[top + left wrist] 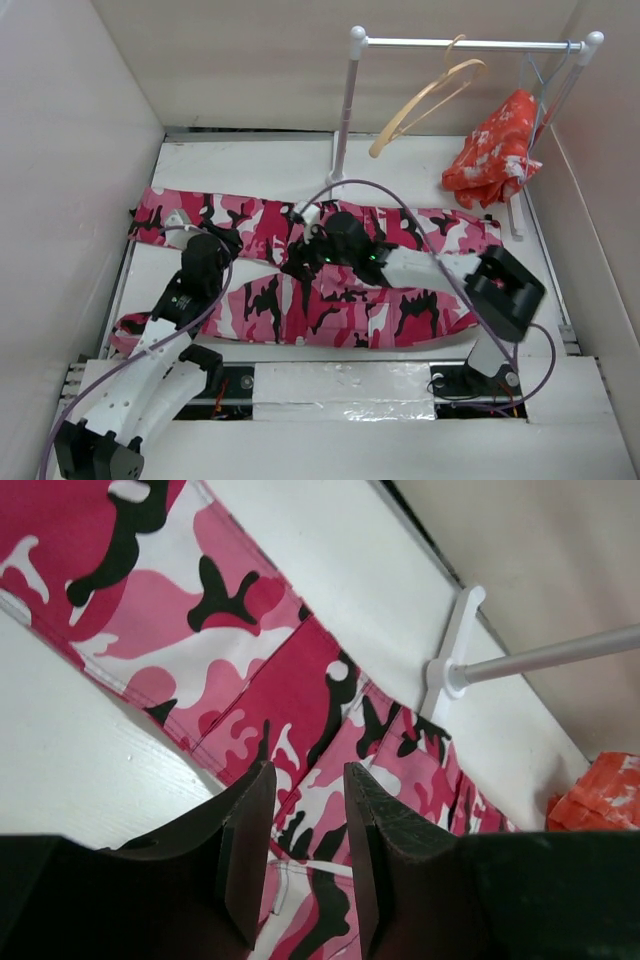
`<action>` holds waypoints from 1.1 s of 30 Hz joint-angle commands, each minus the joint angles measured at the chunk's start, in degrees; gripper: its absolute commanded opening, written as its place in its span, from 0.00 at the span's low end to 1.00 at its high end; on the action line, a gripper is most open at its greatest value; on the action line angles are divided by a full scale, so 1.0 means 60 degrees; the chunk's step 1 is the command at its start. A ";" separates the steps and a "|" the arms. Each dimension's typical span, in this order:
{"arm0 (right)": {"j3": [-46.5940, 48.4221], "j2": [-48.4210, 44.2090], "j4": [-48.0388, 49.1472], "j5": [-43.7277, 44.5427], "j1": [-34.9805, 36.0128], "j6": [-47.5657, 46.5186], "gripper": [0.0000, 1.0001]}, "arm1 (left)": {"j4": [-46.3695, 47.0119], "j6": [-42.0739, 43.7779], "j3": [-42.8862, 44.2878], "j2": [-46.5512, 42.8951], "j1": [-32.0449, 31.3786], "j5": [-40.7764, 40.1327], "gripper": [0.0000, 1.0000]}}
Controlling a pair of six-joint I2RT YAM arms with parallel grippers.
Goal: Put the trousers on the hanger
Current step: Flatten out the trousers at the center of the board, then fold the trousers at the center of the board.
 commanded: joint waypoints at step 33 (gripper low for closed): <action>0.3851 0.0906 -0.1108 0.0029 0.0130 -0.1965 0.00 | 0.0275 0.0757 0.0580 -0.0791 -0.0024 0.0424 0.36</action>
